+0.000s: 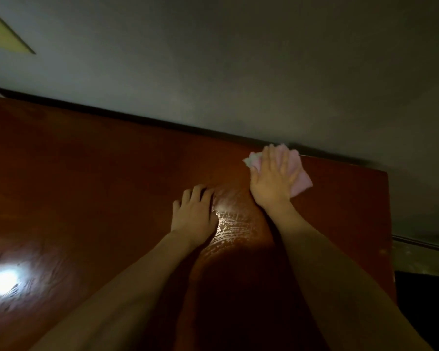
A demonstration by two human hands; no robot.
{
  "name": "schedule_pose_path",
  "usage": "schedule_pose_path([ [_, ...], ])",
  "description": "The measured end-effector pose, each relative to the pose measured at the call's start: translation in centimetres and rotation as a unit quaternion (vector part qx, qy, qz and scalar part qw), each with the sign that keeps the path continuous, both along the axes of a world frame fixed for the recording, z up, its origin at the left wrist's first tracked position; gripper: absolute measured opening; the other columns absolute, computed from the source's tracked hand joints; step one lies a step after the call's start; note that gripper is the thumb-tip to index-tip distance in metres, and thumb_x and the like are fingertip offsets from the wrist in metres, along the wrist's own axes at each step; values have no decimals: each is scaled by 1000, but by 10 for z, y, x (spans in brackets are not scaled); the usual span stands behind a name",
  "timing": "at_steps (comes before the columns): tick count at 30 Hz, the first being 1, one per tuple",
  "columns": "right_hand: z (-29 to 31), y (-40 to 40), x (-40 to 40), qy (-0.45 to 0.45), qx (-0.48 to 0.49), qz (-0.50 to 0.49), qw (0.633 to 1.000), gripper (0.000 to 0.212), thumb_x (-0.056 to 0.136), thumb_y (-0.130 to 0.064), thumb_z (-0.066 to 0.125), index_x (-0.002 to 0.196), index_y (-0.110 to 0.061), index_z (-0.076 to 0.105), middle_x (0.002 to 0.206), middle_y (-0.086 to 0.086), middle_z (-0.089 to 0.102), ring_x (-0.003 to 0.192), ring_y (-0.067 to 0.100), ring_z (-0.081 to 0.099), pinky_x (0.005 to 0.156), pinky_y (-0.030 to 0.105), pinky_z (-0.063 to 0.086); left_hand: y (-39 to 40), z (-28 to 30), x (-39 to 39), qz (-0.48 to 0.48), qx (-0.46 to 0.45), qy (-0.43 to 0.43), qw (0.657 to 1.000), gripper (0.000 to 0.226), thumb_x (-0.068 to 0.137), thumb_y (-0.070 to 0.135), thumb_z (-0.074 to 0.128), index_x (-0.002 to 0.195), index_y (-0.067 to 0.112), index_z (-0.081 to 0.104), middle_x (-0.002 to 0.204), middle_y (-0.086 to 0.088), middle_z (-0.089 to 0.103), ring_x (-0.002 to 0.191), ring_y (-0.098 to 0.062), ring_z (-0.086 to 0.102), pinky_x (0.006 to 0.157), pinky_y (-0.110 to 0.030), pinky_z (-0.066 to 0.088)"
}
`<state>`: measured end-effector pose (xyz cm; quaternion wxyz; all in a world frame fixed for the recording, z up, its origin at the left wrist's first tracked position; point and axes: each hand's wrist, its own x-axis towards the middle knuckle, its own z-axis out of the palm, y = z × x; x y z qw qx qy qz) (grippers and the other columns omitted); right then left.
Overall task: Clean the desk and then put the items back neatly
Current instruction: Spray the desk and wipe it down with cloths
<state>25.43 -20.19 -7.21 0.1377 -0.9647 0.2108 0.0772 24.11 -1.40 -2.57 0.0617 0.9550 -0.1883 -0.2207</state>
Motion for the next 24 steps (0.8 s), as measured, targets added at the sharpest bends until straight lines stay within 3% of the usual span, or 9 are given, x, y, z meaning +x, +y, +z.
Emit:
schedule_pose_path([
  [4,-5,37,-21,-36,-4,177,984,54,102,-39,22,152,-21,14,160,-2,8,144,24,-12,110,56,-12,0,1,2,2,14,-3,1000,57,94,34,41,146,21,24,151,0,20,137,-22,20,106,-42,27],
  [6,-7,31,-49,-37,-10,208,977,53,98,-39,30,148,-20,29,155,0,26,144,26,3,109,59,-3,-8,4,5,-4,12,-4,1000,56,95,36,40,146,20,25,150,-1,23,136,-23,22,106,-42,28],
  [8,-5,8,-75,-21,-29,184,982,54,94,-41,29,143,-19,40,150,1,38,141,29,18,107,61,11,-22,6,7,-30,9,-8,999,57,94,37,41,146,20,25,150,-1,23,136,-22,23,106,-41,28],
  [9,-3,-6,-84,-7,-31,163,986,57,94,-43,25,144,-19,38,152,0,34,142,29,16,107,61,11,-31,6,8,-47,6,-11,999,57,94,37,41,146,20,25,150,-1,23,136,-22,23,106,-41,28],
  [12,4,-53,-93,15,-32,75,997,61,95,-46,6,151,-24,13,155,-9,-3,143,21,-13,113,57,-6,-58,5,4,-96,-3,-13,995,57,95,37,38,147,20,23,150,-1,23,136,-21,22,107,-42,28],
  [16,3,-89,-53,3,-19,-103,994,56,101,-40,20,152,-22,7,160,-3,0,146,22,-11,113,58,-8,-74,2,-1,-124,-18,0,992,57,96,37,38,148,21,20,150,0,21,136,-20,21,108,-41,26],
  [18,1,-83,-32,-8,1,-130,991,57,101,-40,21,153,-21,6,161,-3,0,146,23,-11,111,60,-8,-70,-1,1,-122,-12,-2,992,58,95,37,38,148,21,20,150,0,21,136,-21,21,108,-42,26],
  [24,-1,-43,-64,-1,-17,106,994,54,100,-41,15,152,-27,9,159,-7,5,145,26,-11,111,59,-8,-69,-3,-3,-101,12,-10,995,59,94,38,41,148,20,21,152,-1,20,137,-22,20,108,-43,26],
])
